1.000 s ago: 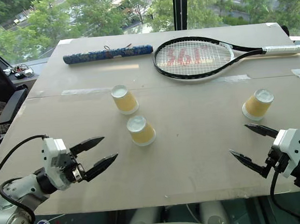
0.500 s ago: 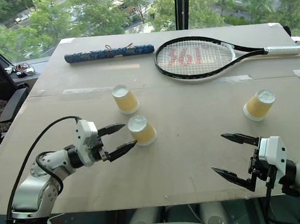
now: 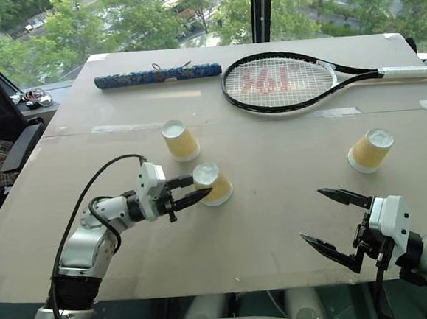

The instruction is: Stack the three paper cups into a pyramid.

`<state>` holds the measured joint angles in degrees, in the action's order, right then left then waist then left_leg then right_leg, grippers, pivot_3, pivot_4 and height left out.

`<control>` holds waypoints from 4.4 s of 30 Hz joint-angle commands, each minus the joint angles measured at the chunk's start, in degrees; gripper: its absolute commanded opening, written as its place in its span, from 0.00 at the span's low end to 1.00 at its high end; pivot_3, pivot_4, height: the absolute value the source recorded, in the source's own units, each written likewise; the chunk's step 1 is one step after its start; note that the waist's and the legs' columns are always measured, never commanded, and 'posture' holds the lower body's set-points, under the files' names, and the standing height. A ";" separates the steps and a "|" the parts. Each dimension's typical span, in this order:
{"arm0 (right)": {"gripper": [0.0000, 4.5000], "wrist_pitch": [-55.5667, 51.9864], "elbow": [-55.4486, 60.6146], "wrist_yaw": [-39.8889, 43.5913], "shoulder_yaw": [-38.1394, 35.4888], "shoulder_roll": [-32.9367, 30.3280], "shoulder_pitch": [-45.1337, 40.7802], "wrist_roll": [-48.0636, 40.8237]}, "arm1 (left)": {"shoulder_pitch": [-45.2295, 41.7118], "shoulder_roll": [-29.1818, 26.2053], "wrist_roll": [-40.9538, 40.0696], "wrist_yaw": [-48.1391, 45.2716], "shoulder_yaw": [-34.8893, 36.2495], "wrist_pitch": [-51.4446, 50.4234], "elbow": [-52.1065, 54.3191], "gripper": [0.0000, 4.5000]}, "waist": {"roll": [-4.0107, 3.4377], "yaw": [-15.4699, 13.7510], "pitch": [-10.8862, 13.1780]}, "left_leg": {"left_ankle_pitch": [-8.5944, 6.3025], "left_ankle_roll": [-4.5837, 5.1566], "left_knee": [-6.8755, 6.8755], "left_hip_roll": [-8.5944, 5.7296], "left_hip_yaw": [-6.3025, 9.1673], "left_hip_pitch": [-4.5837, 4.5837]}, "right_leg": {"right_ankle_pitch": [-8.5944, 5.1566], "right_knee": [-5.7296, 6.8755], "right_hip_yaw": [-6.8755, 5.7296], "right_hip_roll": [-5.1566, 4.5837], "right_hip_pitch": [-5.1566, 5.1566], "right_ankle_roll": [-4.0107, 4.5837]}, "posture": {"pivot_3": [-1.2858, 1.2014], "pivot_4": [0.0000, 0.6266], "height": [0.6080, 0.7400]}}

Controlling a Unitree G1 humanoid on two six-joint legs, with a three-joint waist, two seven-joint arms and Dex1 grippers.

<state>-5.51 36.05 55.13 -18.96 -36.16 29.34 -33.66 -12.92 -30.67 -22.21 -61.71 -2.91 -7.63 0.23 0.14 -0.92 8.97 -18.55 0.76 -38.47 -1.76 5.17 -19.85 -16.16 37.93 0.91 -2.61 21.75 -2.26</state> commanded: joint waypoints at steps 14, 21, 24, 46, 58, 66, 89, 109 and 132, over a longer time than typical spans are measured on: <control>1.00 5.66 3.04 -5.76 -2.83 6.88 8.86 4.38 | -21.78 19.18 7.90 1.46 -14.40 0.66 -13.98 0.38 | 0.06 0.37 0.04 | 0.01 -0.01 -0.09 -0.03 0.02 -0.01 | 0.04 0.03 0.02 0.17 0.00 -0.10 | 0.52 0.24 1.00; 1.00 5.80 4.53 -7.70 -3.39 7.96 11.33 4.58 | -23.31 21.17 12.77 3.97 -15.83 2.68 -20.36 0.38 | 0.08 0.63 0.04 | 0.01 0.00 -0.09 -0.02 0.00 0.01 | 0.04 0.04 0.06 0.18 0.01 -0.11 | 0.52 0.24 1.00; 1.00 5.77 4.98 -8.30 -3.52 8.00 11.90 4.57 | -23.37 20.69 13.64 4.05 -15.65 2.59 -20.27 0.38 | 0.07 0.57 0.04 | 0.01 -0.01 -0.09 -0.02 -0.01 0.01 | 0.04 0.04 0.08 0.16 0.00 -0.11 | 0.52 0.24 1.00; 1.00 2.61 3.57 -9.25 2.39 5.09 0.06 4.00 | 3.61 4.65 -1.53 21.25 16.56 -19.59 17.16 0.99 | 0.00 -0.04 0.05 | 0.04 -0.07 0.01 -0.02 0.21 0.02 | 0.04 0.04 0.13 0.08 0.11 -0.10 | 0.52 0.24 1.00; 1.00 5.20 -0.72 -6.72 3.46 5.23 -1.19 4.08 | -7.48 1.39 4.03 25.04 13.82 -15.40 1.30 0.99 | 0.06 0.19 0.06 | 0.06 -0.10 -0.03 -0.10 0.29 -0.03 | 0.06 0.04 0.02 0.07 0.10 -0.11 | 0.52 0.24 1.00; 1.00 7.27 0.12 -7.12 2.69 5.95 2.53 4.57 | -13.62 2.36 6.10 23.22 9.87 -10.78 -9.05 0.99 | 0.06 0.28 0.06 | 0.07 -0.12 0.03 -0.08 0.29 -0.04 | 0.05 0.04 0.04 0.10 0.17 -0.11 | 0.52 0.24 1.00; 1.00 5.95 1.52 -10.44 -2.49 5.63 7.29 4.00 | -15.28 6.35 -1.06 0.18 -5.72 -12.47 -2.24 0.54 | 0.04 0.46 0.05 | 0.09 -0.14 -0.07 -0.09 0.29 -0.07 | 0.06 0.11 0.06 0.16 0.14 -0.11 | 0.52 0.24 1.00; 1.00 7.47 3.24 -11.66 -1.64 8.73 10.06 6.01 | -17.54 12.15 8.28 0.67 -10.13 -0.92 -12.17 0.54 | 0.04 0.19 0.05 | 0.09 -0.15 -0.07 -0.06 0.29 -0.07 | 0.06 0.10 0.06 0.19 0.14 -0.11 | 0.52 0.24 1.00; 1.00 0.26 -6.19 -16.38 -7.61 3.96 -2.70 3.96 | 3.32 -5.66 -19.18 -5.13 11.52 -20.71 19.93 0.98 | -0.03 1.19 0.08 | 0.09 -0.15 -0.03 -0.01 0.28 -0.05 | 0.06 0.09 0.11 0.12 0.15 -0.09 | 0.52 0.24 1.00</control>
<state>-3.90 30.13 41.67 -24.57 -31.92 27.78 -30.10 -10.31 -35.21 -35.98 -64.93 5.36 -26.80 15.46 0.11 0.27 9.04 -18.47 0.62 -38.50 -1.77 5.46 -19.91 -16.10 38.02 1.01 -2.50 21.89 -2.34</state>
